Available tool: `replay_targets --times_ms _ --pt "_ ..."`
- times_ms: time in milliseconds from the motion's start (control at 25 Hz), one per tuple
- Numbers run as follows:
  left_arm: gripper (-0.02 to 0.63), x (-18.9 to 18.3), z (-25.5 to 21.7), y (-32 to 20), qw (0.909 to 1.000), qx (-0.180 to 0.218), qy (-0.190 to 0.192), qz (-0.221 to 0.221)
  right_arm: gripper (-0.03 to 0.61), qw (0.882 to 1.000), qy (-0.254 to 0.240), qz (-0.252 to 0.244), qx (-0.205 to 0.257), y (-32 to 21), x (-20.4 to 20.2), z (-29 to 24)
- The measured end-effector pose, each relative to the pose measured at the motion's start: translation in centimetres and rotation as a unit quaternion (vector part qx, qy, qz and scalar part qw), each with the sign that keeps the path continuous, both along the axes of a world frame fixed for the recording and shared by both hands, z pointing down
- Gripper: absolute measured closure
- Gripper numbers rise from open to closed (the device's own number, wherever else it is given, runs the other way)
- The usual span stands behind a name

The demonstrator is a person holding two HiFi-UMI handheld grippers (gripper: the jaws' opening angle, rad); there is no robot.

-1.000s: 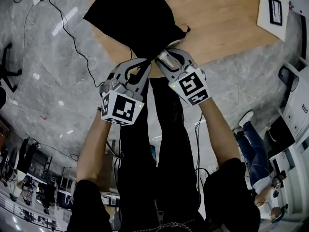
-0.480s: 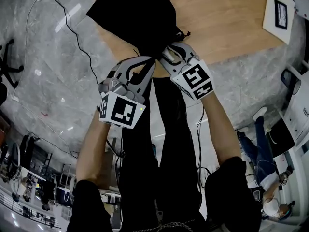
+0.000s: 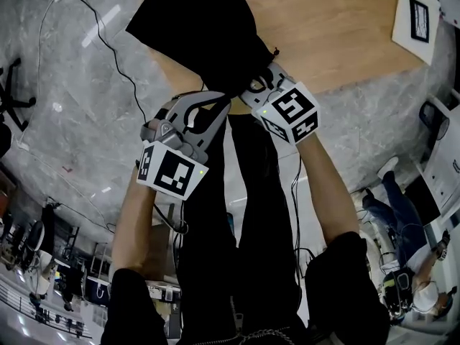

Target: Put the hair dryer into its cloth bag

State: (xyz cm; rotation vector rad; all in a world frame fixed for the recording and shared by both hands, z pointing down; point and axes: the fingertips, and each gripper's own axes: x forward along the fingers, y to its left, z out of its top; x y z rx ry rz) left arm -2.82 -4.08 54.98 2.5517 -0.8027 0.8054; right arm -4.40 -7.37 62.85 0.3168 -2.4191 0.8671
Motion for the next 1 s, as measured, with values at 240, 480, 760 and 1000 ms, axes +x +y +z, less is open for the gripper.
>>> replay_targets --times_ms 240,480,760,1000 --pt "0.583 -3.9 4.3 2.3 0.9939 -0.048 -0.099 -0.005 0.431 0.999 -0.023 0.031 -0.034 -1.8 0.0 -0.7" --pt "0.583 -2.8 4.4 3.8 0.9962 -0.068 -0.054 0.003 0.430 0.992 -0.059 0.085 -0.077 -2.4 -0.5 -0.9" --pt "0.583 -0.3 0.9 3.2 0.9964 -0.069 0.048 -0.009 0.425 0.994 -0.031 0.104 -0.031 -2.7 -1.7 0.4" --pt "0.583 -0.8 0.0 2.6 0.9930 -0.077 0.085 -0.030 0.422 0.994 -0.019 0.102 -0.046 -2.8 -2.0 2.6"
